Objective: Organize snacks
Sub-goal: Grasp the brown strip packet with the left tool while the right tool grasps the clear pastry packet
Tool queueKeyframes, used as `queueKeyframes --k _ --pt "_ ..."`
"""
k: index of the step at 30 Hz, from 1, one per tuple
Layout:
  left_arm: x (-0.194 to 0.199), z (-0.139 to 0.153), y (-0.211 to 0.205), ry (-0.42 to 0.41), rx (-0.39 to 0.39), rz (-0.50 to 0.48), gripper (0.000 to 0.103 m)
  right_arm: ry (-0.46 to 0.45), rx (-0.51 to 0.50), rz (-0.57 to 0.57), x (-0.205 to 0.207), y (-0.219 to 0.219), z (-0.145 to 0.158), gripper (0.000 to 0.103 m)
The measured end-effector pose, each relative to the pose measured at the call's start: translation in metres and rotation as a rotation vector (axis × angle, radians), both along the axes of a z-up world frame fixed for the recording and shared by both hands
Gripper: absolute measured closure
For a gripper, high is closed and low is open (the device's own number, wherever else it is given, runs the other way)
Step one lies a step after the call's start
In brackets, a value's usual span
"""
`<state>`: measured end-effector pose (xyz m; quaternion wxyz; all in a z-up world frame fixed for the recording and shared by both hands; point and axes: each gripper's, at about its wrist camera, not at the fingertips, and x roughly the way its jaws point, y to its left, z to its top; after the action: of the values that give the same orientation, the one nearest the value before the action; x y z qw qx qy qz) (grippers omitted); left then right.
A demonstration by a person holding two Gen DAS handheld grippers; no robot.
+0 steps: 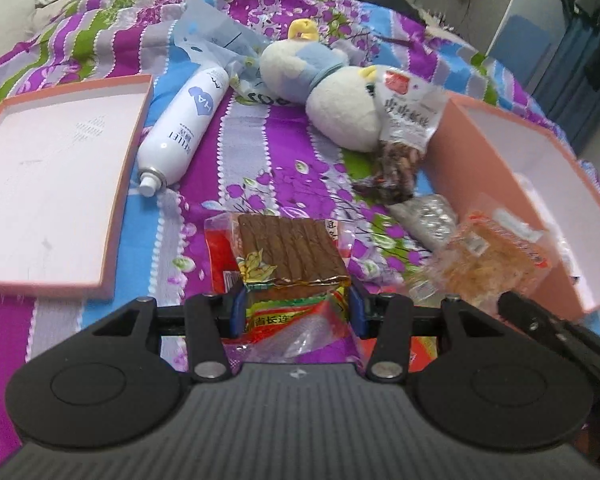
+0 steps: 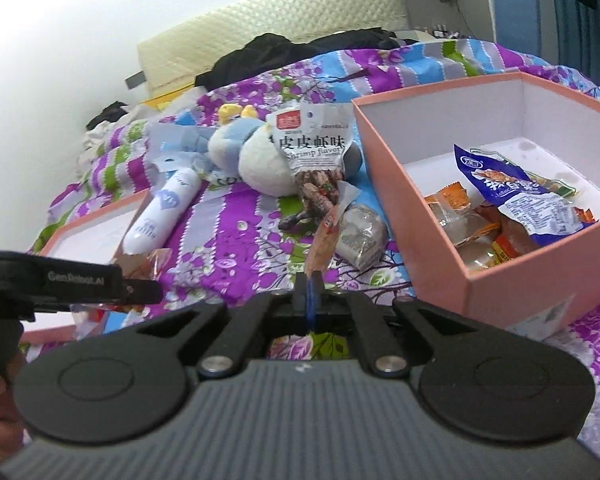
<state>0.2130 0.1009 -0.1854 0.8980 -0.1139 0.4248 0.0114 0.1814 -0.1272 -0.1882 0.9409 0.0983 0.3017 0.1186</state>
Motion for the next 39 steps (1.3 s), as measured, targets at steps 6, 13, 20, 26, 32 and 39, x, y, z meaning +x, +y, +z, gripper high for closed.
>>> queueKeyframes --k 6,13,20,26,32,39 --pt "-0.032 0.029 -0.004 -0.005 -0.052 0.051 0.049 0.020 0.000 0.020 -0.020 -0.008 0.014 0.100" --pt "-0.050 0.055 -0.025 -0.022 -0.043 0.019 0.049 -0.002 -0.011 0.045 -0.036 -0.016 0.039 0.100" --pt "-0.053 0.064 -0.045 -0.020 -0.035 -0.031 0.049 -0.026 -0.029 0.044 -0.042 -0.032 0.057 0.100" --pt "-0.056 0.046 -0.049 0.000 -0.059 -0.039 0.049 0.029 0.006 0.040 -0.054 -0.047 0.031 0.097" --pt "-0.062 0.021 -0.041 0.044 -0.077 -0.028 0.049 0.073 -0.029 0.061 -0.061 -0.046 0.007 0.091" --pt "-0.068 0.003 -0.030 0.078 -0.085 -0.009 0.048 0.135 -0.049 0.022 -0.052 -0.041 -0.022 0.020"
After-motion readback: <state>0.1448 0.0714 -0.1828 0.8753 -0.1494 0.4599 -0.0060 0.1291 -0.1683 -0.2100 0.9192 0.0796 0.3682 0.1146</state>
